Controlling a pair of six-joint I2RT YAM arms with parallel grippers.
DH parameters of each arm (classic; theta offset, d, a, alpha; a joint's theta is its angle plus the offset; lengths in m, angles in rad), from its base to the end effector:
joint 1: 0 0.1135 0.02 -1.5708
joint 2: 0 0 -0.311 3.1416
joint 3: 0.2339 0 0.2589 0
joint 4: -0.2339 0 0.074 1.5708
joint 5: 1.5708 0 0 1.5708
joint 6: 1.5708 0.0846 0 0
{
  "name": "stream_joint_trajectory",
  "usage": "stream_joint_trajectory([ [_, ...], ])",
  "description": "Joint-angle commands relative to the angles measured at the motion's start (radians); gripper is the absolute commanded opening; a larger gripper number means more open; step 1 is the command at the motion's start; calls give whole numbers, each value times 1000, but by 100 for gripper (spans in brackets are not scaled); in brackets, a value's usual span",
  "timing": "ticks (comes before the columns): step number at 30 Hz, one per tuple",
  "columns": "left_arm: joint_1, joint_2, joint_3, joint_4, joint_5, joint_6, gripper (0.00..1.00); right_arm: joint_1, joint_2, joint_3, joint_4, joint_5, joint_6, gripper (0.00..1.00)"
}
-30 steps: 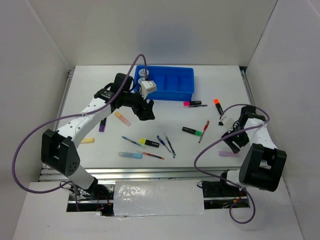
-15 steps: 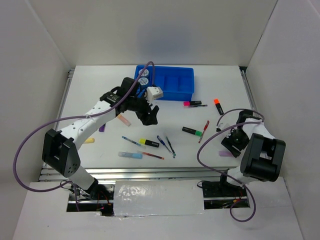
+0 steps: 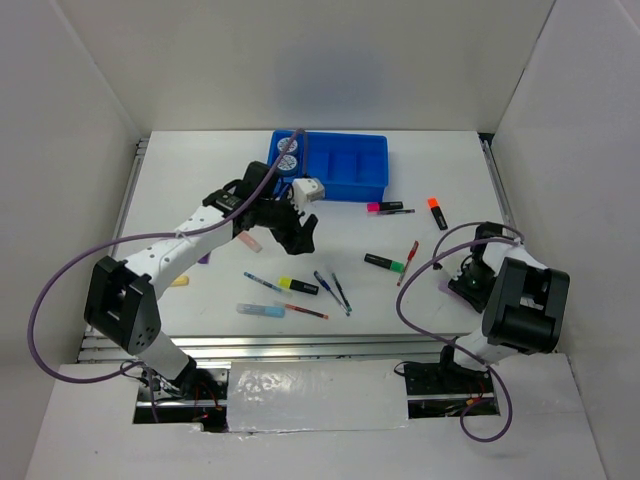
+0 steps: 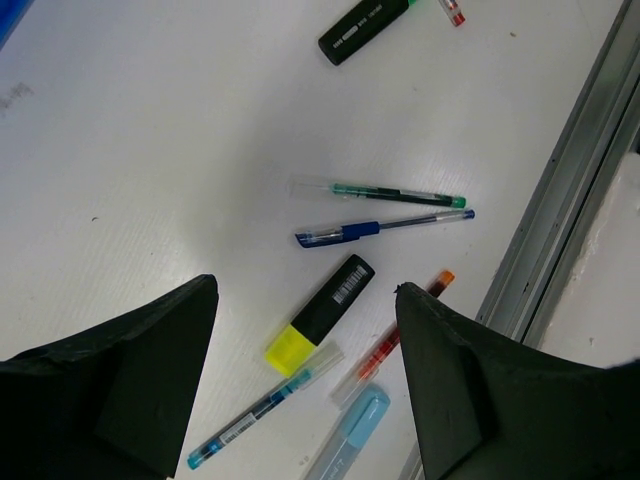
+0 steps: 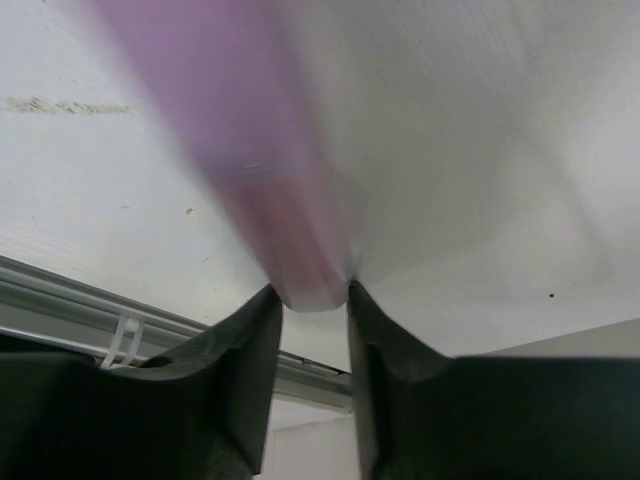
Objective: Sort the stationery into containers
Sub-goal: Pick up the pen from the center of the board.
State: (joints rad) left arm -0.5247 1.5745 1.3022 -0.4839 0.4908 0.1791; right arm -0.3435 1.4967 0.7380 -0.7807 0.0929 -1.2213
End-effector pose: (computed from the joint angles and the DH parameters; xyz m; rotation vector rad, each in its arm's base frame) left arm 0.3158 -0.2289 0.3126 1.0341 2.0897 -0.7439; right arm 0.2102 -0.0835 0.1358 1.3133 -2.8030 0.1363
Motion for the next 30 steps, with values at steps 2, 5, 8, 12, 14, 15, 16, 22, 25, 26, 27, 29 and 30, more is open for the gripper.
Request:
stream_joint_trajectory([
  [2, 37, -16, 5, 87, 69, -101, 83, 20, 20, -38, 72, -24, -32, 35],
  [5, 46, -7, 8, 113, 109, -145, 83, 67, -30, -46, 55, -47, -37, 30],
  [8, 45, -7, -3, 133, 118, -171, 83, 118, -76, -42, 46, -59, -40, 25],
  [12, 51, -16, -20, 153, 143, -211, 83, 170, -90, -5, 5, -87, -32, 14],
  [14, 58, -21, -33, 178, 170, -242, 83, 198, -108, 20, -15, -88, -30, 8],
  [15, 68, -22, -40, 191, 183, -271, 83, 210, -136, 29, -23, -132, -29, 7],
  [16, 75, -24, -52, 206, 199, -288, 83, 222, -148, 50, -41, -146, -30, 6],
  [22, 104, 38, -32, 277, 337, -415, 83, 375, -271, 132, -58, -228, -27, 1],
  [25, 104, 77, -20, 309, 373, -475, 83, 446, -311, 150, -39, -239, -32, 0],
  [26, 101, 93, -20, 320, 380, -498, 82, 461, -320, 153, -37, -237, -35, 0],
  [27, 95, 104, -15, 326, 381, -501, 82, 492, -325, 162, -32, -239, -35, 0],
  [29, 74, 126, 18, 323, 376, -503, 82, 535, -351, 172, -11, -252, -41, 0],
  [30, 65, 136, 19, 323, 376, -506, 82, 535, -357, 173, -11, -252, -46, 0],
])
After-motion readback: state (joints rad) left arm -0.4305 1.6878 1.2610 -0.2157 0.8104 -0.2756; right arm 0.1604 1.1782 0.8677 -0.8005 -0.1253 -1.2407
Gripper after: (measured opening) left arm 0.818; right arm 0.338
